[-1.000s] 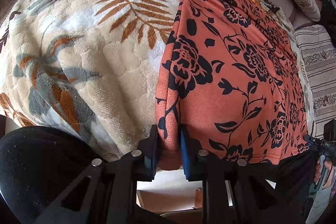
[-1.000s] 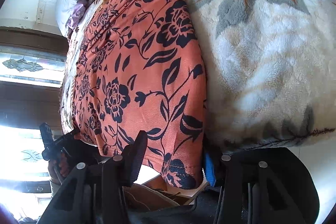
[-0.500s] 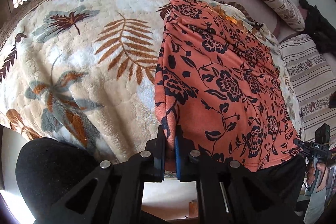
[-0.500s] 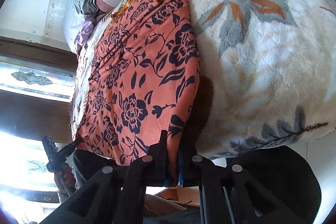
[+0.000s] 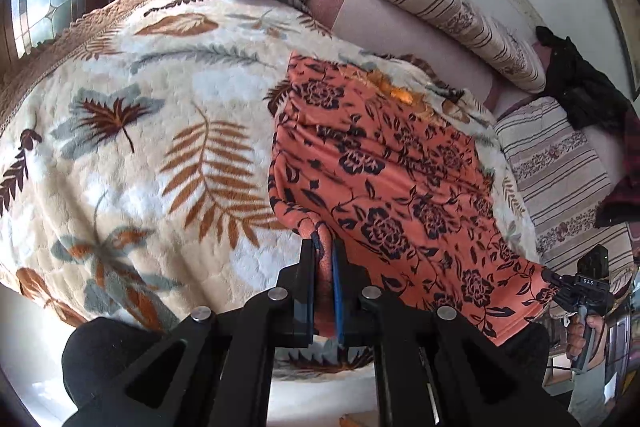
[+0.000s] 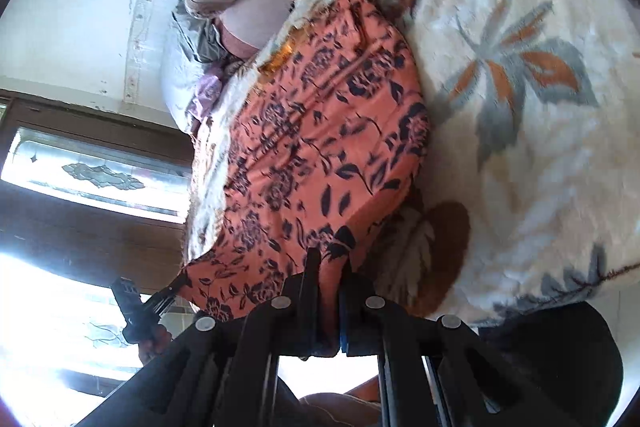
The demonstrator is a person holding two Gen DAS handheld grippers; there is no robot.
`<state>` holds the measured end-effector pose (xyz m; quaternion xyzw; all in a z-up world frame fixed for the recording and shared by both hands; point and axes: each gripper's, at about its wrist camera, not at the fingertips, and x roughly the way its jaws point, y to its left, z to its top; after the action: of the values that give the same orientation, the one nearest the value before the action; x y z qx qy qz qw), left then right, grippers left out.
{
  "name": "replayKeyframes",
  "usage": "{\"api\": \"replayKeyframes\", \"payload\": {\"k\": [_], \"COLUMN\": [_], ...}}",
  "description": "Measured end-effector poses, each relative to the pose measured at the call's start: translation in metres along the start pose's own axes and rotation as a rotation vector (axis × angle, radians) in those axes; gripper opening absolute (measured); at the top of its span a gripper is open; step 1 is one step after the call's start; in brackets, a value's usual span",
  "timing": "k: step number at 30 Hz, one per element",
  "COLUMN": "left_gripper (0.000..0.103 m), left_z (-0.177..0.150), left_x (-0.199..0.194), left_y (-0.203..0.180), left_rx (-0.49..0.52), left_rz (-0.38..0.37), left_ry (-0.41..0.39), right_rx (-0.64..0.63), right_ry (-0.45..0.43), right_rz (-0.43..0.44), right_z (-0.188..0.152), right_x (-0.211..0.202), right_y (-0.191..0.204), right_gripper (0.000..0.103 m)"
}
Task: Fold small clothes
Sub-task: 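Lift the hem with both tools and fold it toward the collar, then open both tools and release the folded shirt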
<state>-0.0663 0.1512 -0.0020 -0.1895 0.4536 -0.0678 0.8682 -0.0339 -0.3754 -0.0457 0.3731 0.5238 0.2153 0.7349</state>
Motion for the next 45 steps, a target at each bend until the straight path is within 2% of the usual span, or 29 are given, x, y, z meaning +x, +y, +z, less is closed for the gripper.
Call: {"api": "replayKeyframes", "payload": {"k": [3,7,9,12,16,18,20,21,22,23,24,25,26,27,28,29,31,34,36,38,42,45], "left_gripper": [0.007,0.007,0.007,0.007,0.007,0.008,0.009,0.025,0.060,0.071,0.073,0.073,0.073,0.073,0.073,0.073,0.073,0.073,0.075,0.075,0.075,0.075], "left_z": [-0.003,-0.017,-0.006,0.039,0.133,0.176,0.207,0.217,0.225,0.230,0.228,0.227,0.222,0.220,0.218,0.216,0.210,0.189,0.164,0.133,0.084,0.074], "left_x": [0.016,0.050,0.055,0.056,0.062,0.087,0.127,0.152,0.183,0.215,0.241,0.263,0.275,0.270,0.259,0.249,0.224,0.175,0.151,0.137,0.151,0.171], "left_y": [0.008,0.029,0.029,0.013,-0.013,-0.017,-0.008,-0.003,0.003,0.011,0.020,0.030,0.040,0.044,0.046,0.048,0.054,0.059,0.060,0.057,0.045,0.039], "left_rx": [-0.013,-0.037,-0.034,0.010,0.068,0.067,0.012,0.002,-0.005,-0.013,-0.031,-0.063,-0.100,-0.116,-0.131,-0.144,-0.166,-0.191,-0.200,-0.210,-0.232,-0.275], "left_rz": [0.027,0.073,0.066,0.026,-0.021,-0.017,0.030,0.076,0.127,0.180,0.205,0.201,0.178,0.156,0.137,0.128,0.120,0.119,0.091,0.081,0.044,0.047], "left_ry": [0.042,0.154,0.161,0.110,-0.029,-0.054,-0.074,-0.084,-0.050,0.004,0.056,0.123,0.171,0.139,0.092,0.067,0.028,-0.054,-0.076,-0.064,-0.003,0.016], "right_rx": [0.010,0.091,0.112,0.079,-0.014,-0.035,0.007,0.031,0.045,0.055,0.084,0.144,0.194,0.196,0.176,0.155,0.104,0.135,0.151,0.148,0.232,0.289], "right_ry": [-0.019,0.025,0.035,0.019,-0.083,-0.175,-0.214,-0.224,-0.232,-0.229,-0.205,-0.175,-0.170,-0.205,-0.238,-0.254,-0.304,-0.363,-0.353,-0.318,-0.225,-0.222], "right_rz": [0.005,-0.008,-0.001,0.021,0.083,0.091,0.092,0.048,-0.005,-0.049,-0.089,-0.142,-0.160,-0.121,-0.108,-0.138,-0.163,-0.118,-0.075,-0.044,0.013,0.030], "right_z": [0.010,0.011,0.017,0.048,0.130,0.179,0.223,0.242,0.258,0.270,0.278,0.280,0.277,0.270,0.264,0.260,0.247,0.216,0.185,0.149,0.092,0.088], "right_x": [0.003,0.022,0.029,0.036,0.038,0.042,0.058,0.072,0.087,0.105,0.123,0.137,0.145,0.141,0.134,0.126,0.105,0.068,0.054,0.053,0.081,0.109], "right_y": [0.000,-0.028,-0.032,-0.016,0.031,0.047,0.040,0.032,0.020,0.006,-0.011,-0.030,-0.043,-0.049,-0.047,-0.044,-0.036,-0.034,-0.030,-0.024,-0.028,-0.030], "right_gripper": [0.007,0.007,0.007,0.007,0.007,0.007,0.009,0.009,0.011,0.022,0.030,0.047,0.048,0.050,0.069,0.088,0.088,0.088,0.088,0.088,0.089,0.089]}}
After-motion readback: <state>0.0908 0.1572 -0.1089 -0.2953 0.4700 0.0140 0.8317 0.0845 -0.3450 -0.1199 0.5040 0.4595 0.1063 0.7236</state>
